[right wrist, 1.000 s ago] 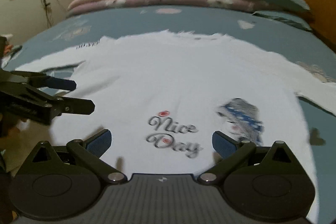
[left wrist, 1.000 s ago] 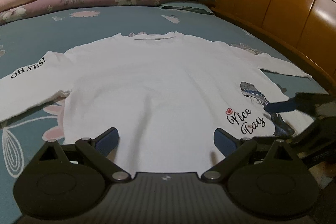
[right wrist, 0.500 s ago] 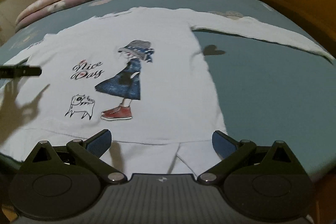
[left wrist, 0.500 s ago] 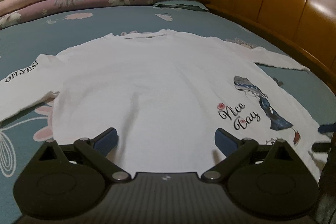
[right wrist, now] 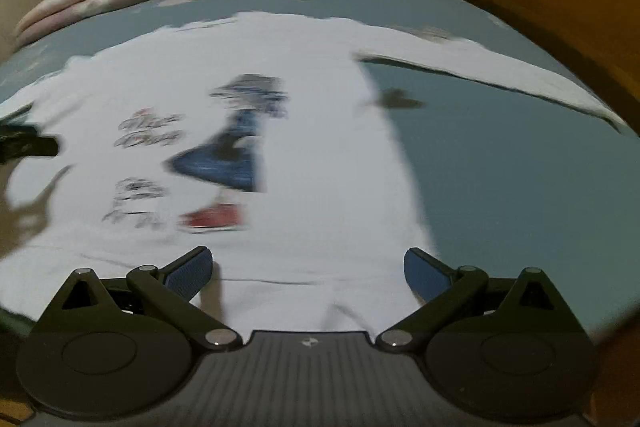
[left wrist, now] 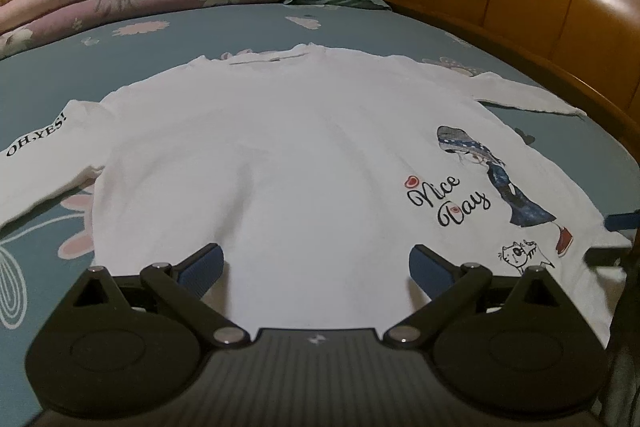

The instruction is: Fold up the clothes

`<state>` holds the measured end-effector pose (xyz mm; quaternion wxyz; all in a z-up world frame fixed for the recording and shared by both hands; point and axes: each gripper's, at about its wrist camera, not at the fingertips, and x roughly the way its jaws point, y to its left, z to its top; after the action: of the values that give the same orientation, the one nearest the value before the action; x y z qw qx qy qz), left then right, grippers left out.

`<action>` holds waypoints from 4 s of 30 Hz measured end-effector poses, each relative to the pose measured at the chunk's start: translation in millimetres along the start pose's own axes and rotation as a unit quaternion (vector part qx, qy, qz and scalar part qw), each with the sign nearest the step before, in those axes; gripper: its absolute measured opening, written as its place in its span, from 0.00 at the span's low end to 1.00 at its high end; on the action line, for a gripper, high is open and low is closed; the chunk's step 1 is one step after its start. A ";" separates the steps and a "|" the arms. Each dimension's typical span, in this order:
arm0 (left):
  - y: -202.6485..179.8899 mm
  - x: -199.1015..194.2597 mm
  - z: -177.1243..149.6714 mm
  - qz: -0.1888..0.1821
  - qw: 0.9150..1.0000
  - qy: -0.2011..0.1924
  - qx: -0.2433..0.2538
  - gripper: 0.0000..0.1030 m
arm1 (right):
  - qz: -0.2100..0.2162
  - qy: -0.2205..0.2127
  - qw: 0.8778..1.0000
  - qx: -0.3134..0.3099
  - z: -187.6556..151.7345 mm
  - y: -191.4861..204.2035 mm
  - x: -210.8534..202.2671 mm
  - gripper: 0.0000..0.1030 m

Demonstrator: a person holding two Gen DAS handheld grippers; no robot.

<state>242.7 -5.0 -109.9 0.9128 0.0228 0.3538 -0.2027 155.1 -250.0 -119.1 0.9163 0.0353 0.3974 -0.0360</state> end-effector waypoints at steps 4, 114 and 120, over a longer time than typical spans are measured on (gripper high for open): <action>1.6 -3.2 0.4 0.001 1.000 -0.005 -0.002 0.96 | 0.001 -0.001 0.999 0.040 15.9 -6.4 -9.4 1.00; 135.2 53.1 63.5 0.021 0.969 0.050 -0.240 0.98 | 0.124 -0.064 0.982 -0.126 -7.7 82.7 5.9 1.00; 119.7 2.0 61.1 0.057 0.969 0.067 -0.231 0.98 | 0.126 -0.064 0.982 -0.125 -8.3 82.1 5.5 1.00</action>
<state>329.1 92.7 -77.6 0.8779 -0.1549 0.4490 -0.0612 160.6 -167.7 -125.8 0.9342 -0.0317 0.3317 0.1273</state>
